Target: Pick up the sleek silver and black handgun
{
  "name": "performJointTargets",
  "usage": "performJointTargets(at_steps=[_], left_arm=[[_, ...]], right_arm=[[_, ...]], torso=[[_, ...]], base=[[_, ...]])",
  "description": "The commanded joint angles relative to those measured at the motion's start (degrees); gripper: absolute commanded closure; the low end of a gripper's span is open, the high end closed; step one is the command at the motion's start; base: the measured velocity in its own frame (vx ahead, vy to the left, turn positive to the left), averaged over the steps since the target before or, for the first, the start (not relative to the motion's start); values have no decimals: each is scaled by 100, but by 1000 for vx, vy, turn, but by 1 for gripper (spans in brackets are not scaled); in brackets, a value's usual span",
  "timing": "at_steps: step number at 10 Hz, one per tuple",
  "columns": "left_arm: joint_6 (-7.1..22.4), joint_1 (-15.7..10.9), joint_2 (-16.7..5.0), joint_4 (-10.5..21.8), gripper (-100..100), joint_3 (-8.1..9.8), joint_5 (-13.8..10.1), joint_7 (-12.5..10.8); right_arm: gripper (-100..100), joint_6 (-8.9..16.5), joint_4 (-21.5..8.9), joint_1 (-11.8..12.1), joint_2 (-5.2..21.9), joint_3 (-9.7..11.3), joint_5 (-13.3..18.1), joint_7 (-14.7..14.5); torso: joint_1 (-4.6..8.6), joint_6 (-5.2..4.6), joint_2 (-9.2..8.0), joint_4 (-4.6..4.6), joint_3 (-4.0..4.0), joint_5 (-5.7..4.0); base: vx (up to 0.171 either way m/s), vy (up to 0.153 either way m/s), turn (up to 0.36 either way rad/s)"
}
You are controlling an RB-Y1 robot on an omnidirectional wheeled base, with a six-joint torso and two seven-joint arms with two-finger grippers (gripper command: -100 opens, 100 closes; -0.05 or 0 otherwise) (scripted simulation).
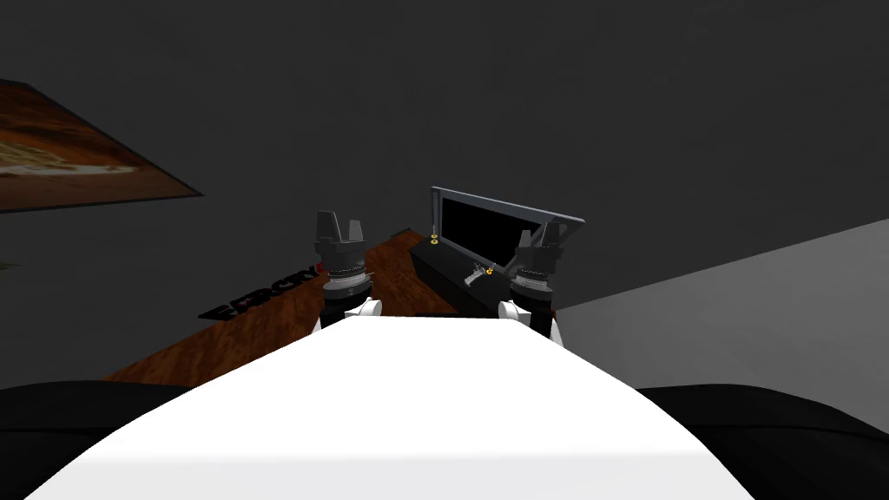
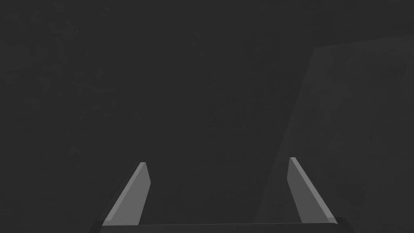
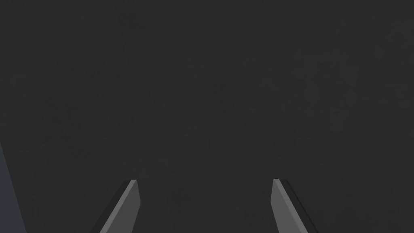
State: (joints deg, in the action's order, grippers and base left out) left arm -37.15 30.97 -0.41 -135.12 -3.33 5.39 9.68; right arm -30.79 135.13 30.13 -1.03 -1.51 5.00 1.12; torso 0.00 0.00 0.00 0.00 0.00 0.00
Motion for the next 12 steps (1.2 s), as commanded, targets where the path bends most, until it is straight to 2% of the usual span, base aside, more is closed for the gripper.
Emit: performJointTargets(at_steps=[1,5,9,10,11,12], left_arm=[[0,0,0,0,0,0,0,0],[0,0,0,0,0,0,0,0],[0,0,0,0,0,0,0,0],[0,0,0,0,0,0,0,0],[0,0,0,0,0,0,0,0],[0,0,0,0,0,0,0,0]], right_arm=[[-100,-15,-95,-67,171,47,131,-18],[-100,-77,-492,-339,633,221,607,-114],[-100,-187,-1218,-823,1261,512,1297,-327],[-100,-187,-1252,-823,1261,512,1379,-327],[-100,-218,-1477,-967,1441,606,1593,-402],[-100,-218,-1499,-967,1441,606,1611,-402]], torso=[[0,0,0,0,0,0],[-15,1,-10,2,6,3],[-14,1,-6,1,4,3],[-15,2,-5,1,3,4],[-10,-1,-4,1,2,3],[-6,1,-3,1,1,2]], base=[[-12,22,30],[-29,36,48],[-22,39,93],[-11,26,39],[-8,17,84],[-4,9,45]])
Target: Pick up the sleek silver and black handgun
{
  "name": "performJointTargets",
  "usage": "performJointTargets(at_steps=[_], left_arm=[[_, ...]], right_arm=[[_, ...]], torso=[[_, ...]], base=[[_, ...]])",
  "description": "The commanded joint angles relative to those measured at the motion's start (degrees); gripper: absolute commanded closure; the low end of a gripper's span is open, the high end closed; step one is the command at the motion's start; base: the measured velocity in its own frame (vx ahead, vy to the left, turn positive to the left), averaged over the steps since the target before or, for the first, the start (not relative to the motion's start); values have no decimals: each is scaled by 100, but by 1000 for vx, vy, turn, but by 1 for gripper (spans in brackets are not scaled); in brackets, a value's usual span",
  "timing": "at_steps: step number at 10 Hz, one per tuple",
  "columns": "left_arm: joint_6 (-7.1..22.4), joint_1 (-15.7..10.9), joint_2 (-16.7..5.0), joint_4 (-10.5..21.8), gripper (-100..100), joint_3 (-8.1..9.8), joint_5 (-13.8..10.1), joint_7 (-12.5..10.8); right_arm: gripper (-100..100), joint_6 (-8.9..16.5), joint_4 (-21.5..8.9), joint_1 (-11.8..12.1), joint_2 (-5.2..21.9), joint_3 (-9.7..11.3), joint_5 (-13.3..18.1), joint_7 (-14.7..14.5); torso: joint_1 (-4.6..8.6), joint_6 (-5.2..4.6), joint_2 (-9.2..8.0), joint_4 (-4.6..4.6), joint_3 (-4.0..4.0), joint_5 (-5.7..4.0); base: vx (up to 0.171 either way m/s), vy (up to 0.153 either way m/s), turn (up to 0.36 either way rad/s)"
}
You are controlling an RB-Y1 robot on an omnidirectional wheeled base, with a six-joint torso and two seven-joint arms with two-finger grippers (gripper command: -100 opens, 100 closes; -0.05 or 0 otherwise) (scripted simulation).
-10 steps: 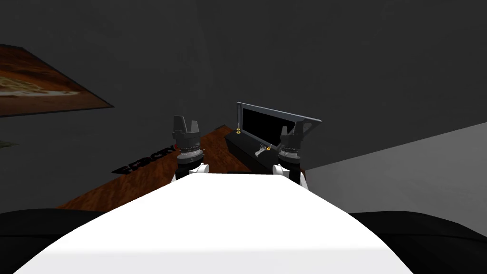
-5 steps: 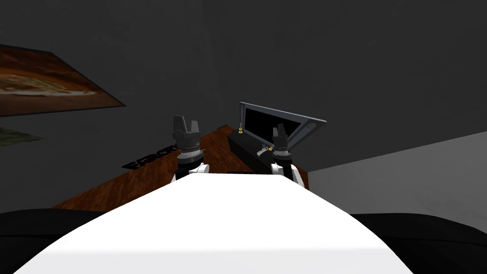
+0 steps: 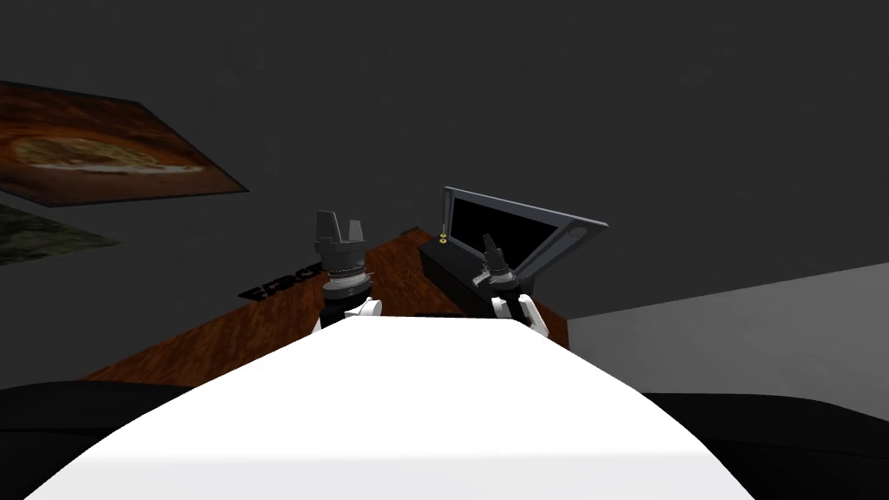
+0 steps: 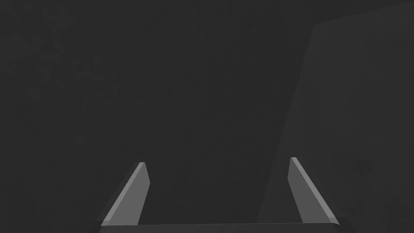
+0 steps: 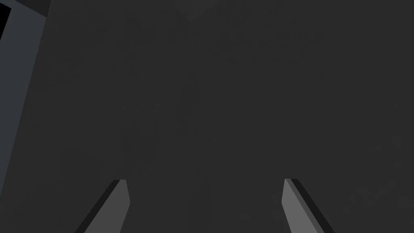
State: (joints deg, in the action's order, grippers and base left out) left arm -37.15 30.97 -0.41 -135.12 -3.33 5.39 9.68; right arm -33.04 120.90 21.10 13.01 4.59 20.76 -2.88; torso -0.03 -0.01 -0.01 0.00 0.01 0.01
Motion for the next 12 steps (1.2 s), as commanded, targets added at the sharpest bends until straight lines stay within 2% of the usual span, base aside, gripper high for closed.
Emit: performJointTargets(at_steps=[1,2,3,4,5,6,7,8,9,10,11,12], left_arm=[[0,0,0,0,0,0,0,0],[0,0,0,0,0,0,0,0],[0,0,0,0,0,0,0,0],[0,0,0,0,0,0,0,0],[0,0,0,0,0,0,0,0],[0,0,0,0,0,0,0,0],[0,0,0,0,0,0,0,0],[0,0,0,0,0,0,0,0],[0,0,0,0,0,0,0,0],[0,0,0,0,0,0,0,0],[0,0,0,0,0,0,0,0],[0,0,0,0,0,0,0,0]], right_arm=[[-100,-26,-286,-215,227,98,281,-86],[-100,-26,-343,-215,227,98,281,-86],[-100,-61,-535,-372,424,209,534,-178],[-100,-61,-630,-372,424,209,541,-178],[-100,-97,-808,-532,627,328,781,-276],[-100,-97,-934,-532,627,328,812,-276],[-100,-134,-1098,-693,834,457,1055,-382],[-100,-134,-1254,-693,834,457,1094,-382],[-100,-171,-1441,-854,1042,593,1319,-496],[-100,-171,-1590,-854,1042,593,1384,-496],[-100,-208,-1805,-1015,1249,738,1599,-617],[-100,-208,-1937,-1015,1249,738,1682,-617]], torso=[[0,0,0,0,0,0],[0,2,1,0,-1,0],[0,0,1,0,-1,0],[0,2,3,-1,-2,0],[1,-1,2,-1,-1,0],[-1,2,4,-1,-2,0],[0,-1,3,-1,-2,0],[1,1,3,-1,-2,0],[2,-1,3,-1,-2,-1],[2,2,5,-1,-3,0],[3,-2,4,-1,-3,-1],[3,1,6,-1,-3,-1]], base=[[-3,14,85],[-1,11,58],[1,13,117],[0,10,46],[1,16,101],[2,12,58],[1,11,94],[2,7,73],[4,9,140],[7,4,57],[10,6,101],[9,2,79]])
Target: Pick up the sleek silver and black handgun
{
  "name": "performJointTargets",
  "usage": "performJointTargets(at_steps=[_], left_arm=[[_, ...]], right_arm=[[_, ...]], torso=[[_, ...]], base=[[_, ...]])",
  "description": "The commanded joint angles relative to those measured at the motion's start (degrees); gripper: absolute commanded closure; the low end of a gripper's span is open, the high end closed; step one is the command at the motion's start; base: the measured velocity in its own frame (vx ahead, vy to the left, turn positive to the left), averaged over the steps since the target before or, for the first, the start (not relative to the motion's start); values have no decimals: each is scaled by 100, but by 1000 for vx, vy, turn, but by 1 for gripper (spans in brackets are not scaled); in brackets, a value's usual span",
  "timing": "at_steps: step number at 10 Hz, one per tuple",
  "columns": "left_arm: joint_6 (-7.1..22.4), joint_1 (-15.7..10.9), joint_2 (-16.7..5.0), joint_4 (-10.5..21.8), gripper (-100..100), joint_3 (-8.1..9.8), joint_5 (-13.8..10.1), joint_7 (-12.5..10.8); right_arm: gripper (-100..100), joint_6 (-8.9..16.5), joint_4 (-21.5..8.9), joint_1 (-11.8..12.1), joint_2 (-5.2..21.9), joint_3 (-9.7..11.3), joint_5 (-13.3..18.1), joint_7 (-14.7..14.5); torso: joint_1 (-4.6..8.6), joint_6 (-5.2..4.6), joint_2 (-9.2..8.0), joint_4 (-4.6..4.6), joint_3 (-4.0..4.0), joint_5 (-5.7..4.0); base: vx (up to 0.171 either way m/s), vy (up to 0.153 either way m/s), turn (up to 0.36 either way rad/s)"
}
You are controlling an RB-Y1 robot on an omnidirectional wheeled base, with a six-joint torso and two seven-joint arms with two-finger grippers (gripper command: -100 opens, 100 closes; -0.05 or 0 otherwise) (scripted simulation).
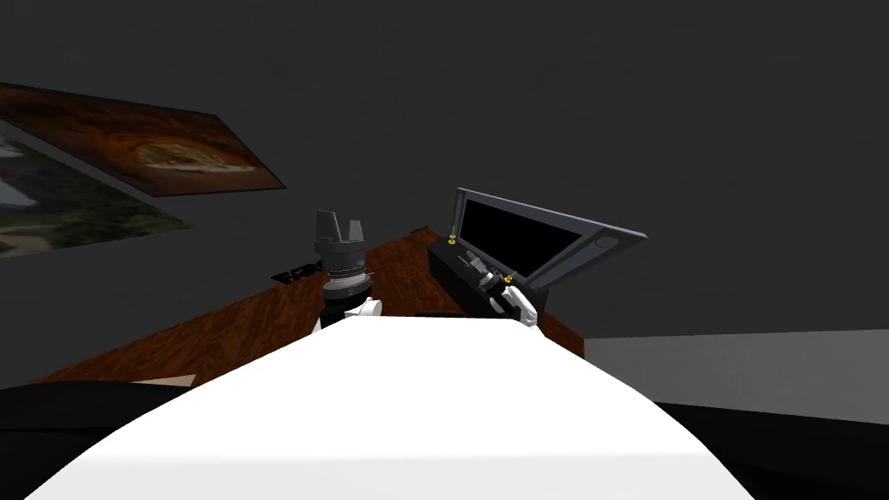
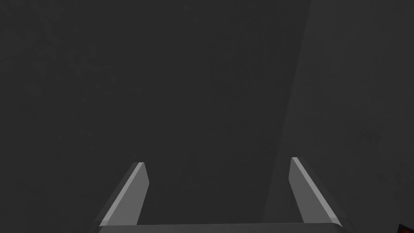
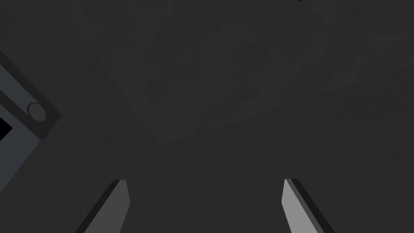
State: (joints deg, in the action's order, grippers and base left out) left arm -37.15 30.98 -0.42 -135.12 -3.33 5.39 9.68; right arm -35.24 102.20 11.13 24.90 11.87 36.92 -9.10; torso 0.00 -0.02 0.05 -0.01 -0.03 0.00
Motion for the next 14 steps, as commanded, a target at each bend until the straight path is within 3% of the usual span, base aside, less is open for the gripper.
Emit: performJointTargets(at_steps=[1,4,5,7,8,11,14], left_arm=[[0,0,0,0,0,0,0,0],[0,0,0,0,0,0,0,0],[0,0,0,0,0,0,0,0],[0,0,0,0,0,0,0,0],[0,0,0,0,0,0,0,0],[0,0,0,0,0,0,0,0],[0,0,0,0,0,0,0,0]], right_arm=[[-100,-24,-286,-180,261,160,286,-121],[-100,-63,-790,-340,457,315,679,-252],[-100,-102,-1039,-497,647,474,886,-385],[-100,-102,-1161,-497,647,474,990,-385],[-100,-141,-1383,-651,831,636,1261,-519],[-100,-181,-1866,-799,1009,800,1615,-655],[-100,-255,-2415,-1077,1340,1132,2128,-927]], torso=[[0,0,0,0,0,0],[2,1,1,0,-1,0],[2,-1,0,0,0,0],[2,-3,0,0,0,0],[2,-2,-3,1,2,0],[5,0,3,0,-1,0],[4,-2,2,-1,-1,-1]], base=[[11,3,127],[11,-1,98],[14,1,153],[9,-3,26],[11,0,154],[16,-8,100],[17,-7,131]])
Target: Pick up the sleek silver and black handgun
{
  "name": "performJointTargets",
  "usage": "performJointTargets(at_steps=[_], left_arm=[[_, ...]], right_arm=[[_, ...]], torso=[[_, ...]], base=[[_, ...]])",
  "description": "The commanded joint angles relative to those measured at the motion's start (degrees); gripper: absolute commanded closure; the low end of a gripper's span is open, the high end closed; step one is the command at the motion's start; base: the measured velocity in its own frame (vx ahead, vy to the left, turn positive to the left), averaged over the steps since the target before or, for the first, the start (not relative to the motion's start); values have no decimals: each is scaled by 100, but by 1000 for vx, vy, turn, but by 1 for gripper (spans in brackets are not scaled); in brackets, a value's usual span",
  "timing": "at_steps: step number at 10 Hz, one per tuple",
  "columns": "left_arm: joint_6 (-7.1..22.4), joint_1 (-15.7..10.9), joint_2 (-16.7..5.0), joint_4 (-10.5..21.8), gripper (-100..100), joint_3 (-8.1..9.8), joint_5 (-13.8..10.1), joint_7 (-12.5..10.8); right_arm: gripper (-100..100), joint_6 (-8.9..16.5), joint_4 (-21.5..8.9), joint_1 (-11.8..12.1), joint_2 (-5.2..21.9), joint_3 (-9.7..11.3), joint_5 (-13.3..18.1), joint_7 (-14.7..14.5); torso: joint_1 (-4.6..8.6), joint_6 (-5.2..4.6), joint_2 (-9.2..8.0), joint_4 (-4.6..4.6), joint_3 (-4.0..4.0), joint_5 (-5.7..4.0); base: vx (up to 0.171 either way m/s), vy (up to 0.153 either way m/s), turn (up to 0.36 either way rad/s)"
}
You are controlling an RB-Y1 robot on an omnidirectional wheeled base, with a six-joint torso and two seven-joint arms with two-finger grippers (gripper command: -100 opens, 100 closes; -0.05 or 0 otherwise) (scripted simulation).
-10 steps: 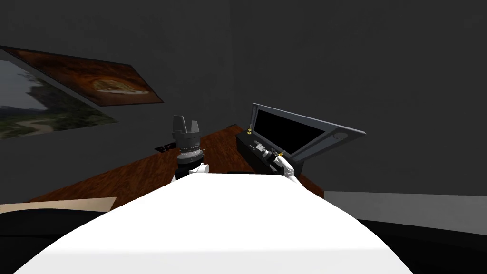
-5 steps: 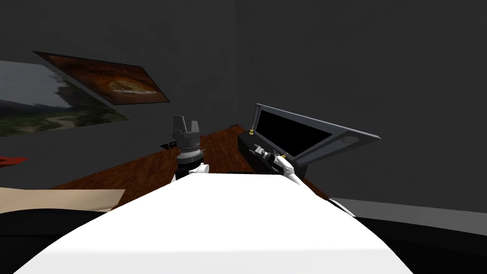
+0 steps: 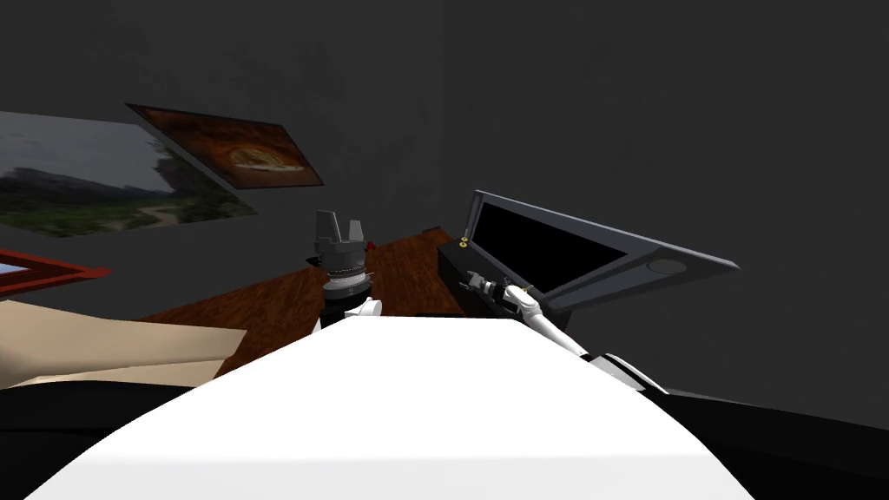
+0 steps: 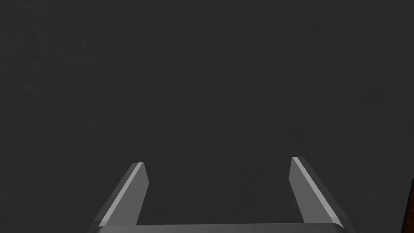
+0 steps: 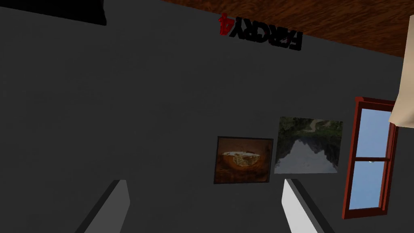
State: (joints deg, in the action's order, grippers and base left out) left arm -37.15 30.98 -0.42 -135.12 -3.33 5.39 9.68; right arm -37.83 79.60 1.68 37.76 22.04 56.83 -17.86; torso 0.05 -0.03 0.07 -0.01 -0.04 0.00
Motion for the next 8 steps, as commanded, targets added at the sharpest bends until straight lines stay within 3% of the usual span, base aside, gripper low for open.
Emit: performJointTargets(at_steps=[1,2,5,7,8], left_arm=[[0,0,0,0,0,0,0,0],[0,1,0,0,0,0,0,0],[0,1,0,0,0,0,0,0],[0,1,0,0,0,0,0,0],[0,1,0,0,0,0,0,0]], right_arm=[[-100,4,-286,-131,54,114,238,-52],[-100,4,-387,-131,54,114,238,-52],[-100,-65,-975,-374,351,443,780,-316],[-100,-65,-1101,-374,351,443,825,-316],[-100,-98,-1343,-484,486,602,1105,-441]], torso=[[0,0,0,0,0,0],[1,-3,0,0,0,-1],[0,-3,-1,0,0,-1],[2,-3,1,0,-1,-1],[-1,-4,-2,0,1,-1]], base=[[18,-13,62],[8,-8,-27],[15,-12,119],[16,-12,39],[16,-7,171]])
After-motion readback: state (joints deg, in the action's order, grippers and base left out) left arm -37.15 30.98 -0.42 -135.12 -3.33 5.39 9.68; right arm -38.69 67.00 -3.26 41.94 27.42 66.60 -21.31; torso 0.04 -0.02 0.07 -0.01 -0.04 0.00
